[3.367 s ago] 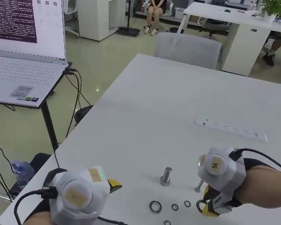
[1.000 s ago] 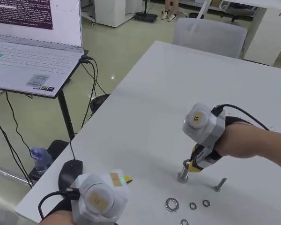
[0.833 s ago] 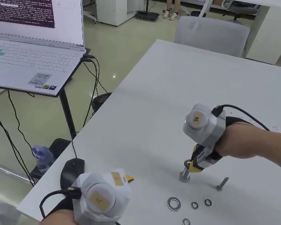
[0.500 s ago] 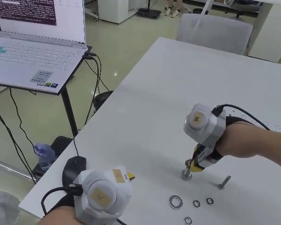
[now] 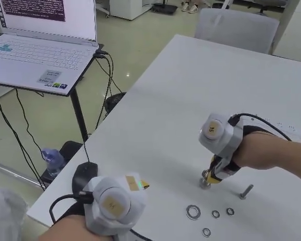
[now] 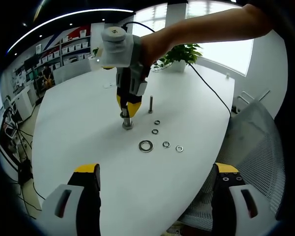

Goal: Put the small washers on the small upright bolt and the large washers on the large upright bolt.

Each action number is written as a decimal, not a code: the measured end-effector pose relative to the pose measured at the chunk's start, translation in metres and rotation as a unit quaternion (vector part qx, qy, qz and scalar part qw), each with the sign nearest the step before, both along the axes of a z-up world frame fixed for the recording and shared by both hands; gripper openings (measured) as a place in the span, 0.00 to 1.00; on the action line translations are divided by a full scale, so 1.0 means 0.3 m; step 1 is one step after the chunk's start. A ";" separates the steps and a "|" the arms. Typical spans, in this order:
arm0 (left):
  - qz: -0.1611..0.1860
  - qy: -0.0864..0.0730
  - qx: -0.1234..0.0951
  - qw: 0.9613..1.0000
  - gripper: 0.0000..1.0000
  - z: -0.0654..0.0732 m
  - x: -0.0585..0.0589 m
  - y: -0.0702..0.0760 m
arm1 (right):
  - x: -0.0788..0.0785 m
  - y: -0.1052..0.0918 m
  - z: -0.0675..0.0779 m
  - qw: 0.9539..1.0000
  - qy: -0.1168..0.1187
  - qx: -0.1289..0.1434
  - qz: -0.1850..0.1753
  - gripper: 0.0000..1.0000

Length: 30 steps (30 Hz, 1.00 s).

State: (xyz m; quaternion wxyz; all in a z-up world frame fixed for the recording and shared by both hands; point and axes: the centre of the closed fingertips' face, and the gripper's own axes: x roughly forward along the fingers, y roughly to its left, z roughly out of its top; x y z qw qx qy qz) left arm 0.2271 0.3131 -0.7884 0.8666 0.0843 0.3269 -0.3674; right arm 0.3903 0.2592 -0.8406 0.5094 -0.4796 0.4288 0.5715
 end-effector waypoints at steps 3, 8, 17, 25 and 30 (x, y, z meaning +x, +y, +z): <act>0.000 -0.001 0.000 1.000 0.94 -0.001 -0.001 0.002 | -0.002 0.001 -0.011 1.000 0.000 0.000 -0.002 0.21; -0.001 0.000 0.001 1.000 0.94 -0.003 -0.006 0.003 | -0.005 0.004 -0.034 1.000 0.000 -0.002 -0.003 0.22; -0.001 0.001 0.002 1.000 0.93 -0.005 -0.010 0.004 | -0.011 0.000 -0.070 1.000 0.003 -0.008 -0.010 0.22; 0.000 0.004 0.003 1.000 0.92 -0.010 -0.012 0.013 | -0.013 0.000 -0.093 1.000 0.003 -0.013 -0.012 0.22; 0.000 0.005 0.004 1.000 0.91 -0.011 -0.015 0.015 | -0.011 0.001 -0.093 1.000 0.002 -0.010 -0.013 0.22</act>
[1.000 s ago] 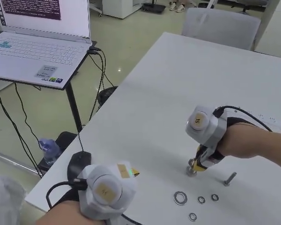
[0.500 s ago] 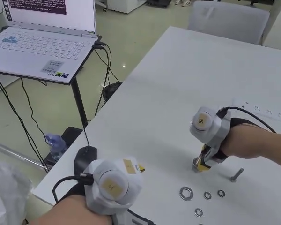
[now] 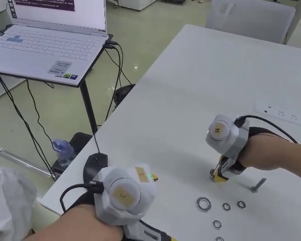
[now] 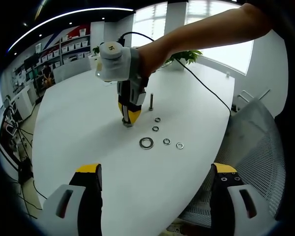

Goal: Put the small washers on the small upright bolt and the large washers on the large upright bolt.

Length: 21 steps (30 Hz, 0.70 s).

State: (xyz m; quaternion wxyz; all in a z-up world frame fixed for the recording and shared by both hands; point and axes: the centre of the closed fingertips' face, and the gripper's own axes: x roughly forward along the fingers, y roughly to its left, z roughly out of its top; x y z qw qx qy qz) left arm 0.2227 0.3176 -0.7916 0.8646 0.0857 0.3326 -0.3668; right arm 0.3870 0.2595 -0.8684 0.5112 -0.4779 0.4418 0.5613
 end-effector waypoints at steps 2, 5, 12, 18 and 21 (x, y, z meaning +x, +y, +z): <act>0.002 0.000 0.001 1.000 0.91 -0.001 0.001 0.002 | 0.000 -0.001 0.000 1.000 0.000 0.000 0.000 0.22; 0.001 -0.001 -0.001 1.000 0.91 0.003 0.002 -0.001 | -0.001 -0.003 0.000 1.000 -0.001 0.000 0.002 0.22; 0.002 -0.004 0.000 1.000 0.91 0.012 0.004 0.002 | -0.005 -0.006 0.000 1.000 0.002 -0.001 0.003 0.24; 0.003 -0.002 0.001 1.000 0.90 0.013 -0.004 0.009 | -0.009 -0.006 0.003 1.000 0.009 0.003 0.004 0.27; 0.003 -0.001 0.001 1.000 0.90 0.012 -0.008 0.009 | -0.010 -0.004 0.007 1.000 0.011 0.007 0.004 0.30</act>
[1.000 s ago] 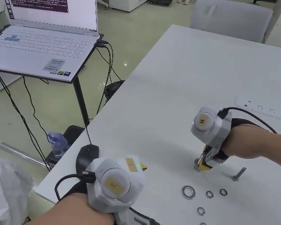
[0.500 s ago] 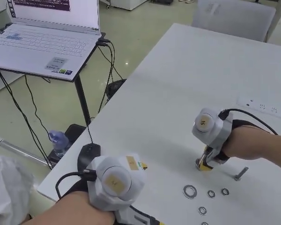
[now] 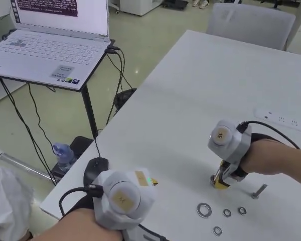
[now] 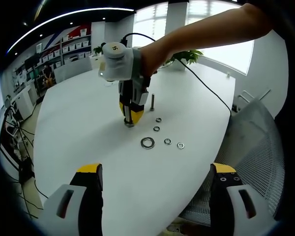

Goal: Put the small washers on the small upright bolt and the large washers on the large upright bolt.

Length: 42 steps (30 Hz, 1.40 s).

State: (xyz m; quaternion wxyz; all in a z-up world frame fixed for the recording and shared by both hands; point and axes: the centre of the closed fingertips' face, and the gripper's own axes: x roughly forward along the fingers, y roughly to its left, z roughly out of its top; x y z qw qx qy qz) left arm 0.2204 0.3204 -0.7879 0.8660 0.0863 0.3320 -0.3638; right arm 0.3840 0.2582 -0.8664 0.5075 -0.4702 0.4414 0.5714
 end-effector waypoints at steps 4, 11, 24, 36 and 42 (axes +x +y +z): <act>-0.001 0.001 0.002 1.000 0.90 -0.001 -0.002 -0.001 | 0.008 -0.010 0.011 1.000 -0.003 0.002 0.002 0.31; -0.001 -0.004 0.002 1.000 0.90 0.010 0.009 -0.003 | 0.020 -0.034 0.034 1.000 -0.006 0.004 0.001 0.31; -0.003 -0.008 0.006 1.000 0.90 0.022 0.014 -0.002 | 0.009 -0.052 0.090 1.000 -0.015 0.020 0.000 0.31; -0.009 -0.009 0.010 1.000 0.89 0.028 0.009 -0.009 | -0.063 -0.073 0.111 1.000 -0.011 0.029 0.004 0.31; -0.011 -0.011 0.012 1.000 0.89 0.030 0.006 -0.010 | -0.092 -0.076 0.112 0.999 -0.007 0.033 0.004 0.31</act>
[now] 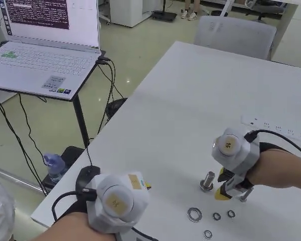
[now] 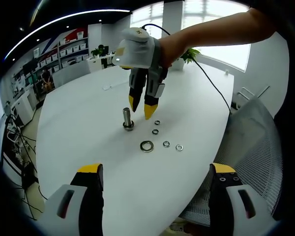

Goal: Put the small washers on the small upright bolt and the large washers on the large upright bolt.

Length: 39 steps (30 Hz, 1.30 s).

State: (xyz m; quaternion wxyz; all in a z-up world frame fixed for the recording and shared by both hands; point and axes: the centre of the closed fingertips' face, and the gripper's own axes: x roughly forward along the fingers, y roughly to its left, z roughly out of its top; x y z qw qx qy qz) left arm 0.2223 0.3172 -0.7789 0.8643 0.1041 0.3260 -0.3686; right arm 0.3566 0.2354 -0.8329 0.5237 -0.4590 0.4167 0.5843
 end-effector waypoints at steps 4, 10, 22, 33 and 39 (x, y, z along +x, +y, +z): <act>0.000 -0.002 -0.001 1.000 0.89 0.006 0.001 -0.003 | -0.025 0.003 0.004 1.000 0.003 0.004 -0.002 0.31; 0.002 -0.009 -0.002 1.000 0.90 0.012 0.007 -0.005 | -0.070 0.013 -0.004 1.000 0.012 0.009 0.000 0.31; -0.001 -0.008 -0.001 1.000 0.89 0.005 0.000 -0.011 | -0.152 0.056 -0.026 0.999 0.028 0.022 0.001 0.32; 0.001 -0.008 0.003 1.000 0.88 0.000 0.000 -0.002 | -0.191 0.084 -0.072 0.999 0.038 0.031 0.001 0.34; -0.002 -0.005 0.004 1.000 0.87 -0.009 -0.007 -0.007 | -0.190 0.094 -0.097 0.999 0.032 0.029 -0.002 0.34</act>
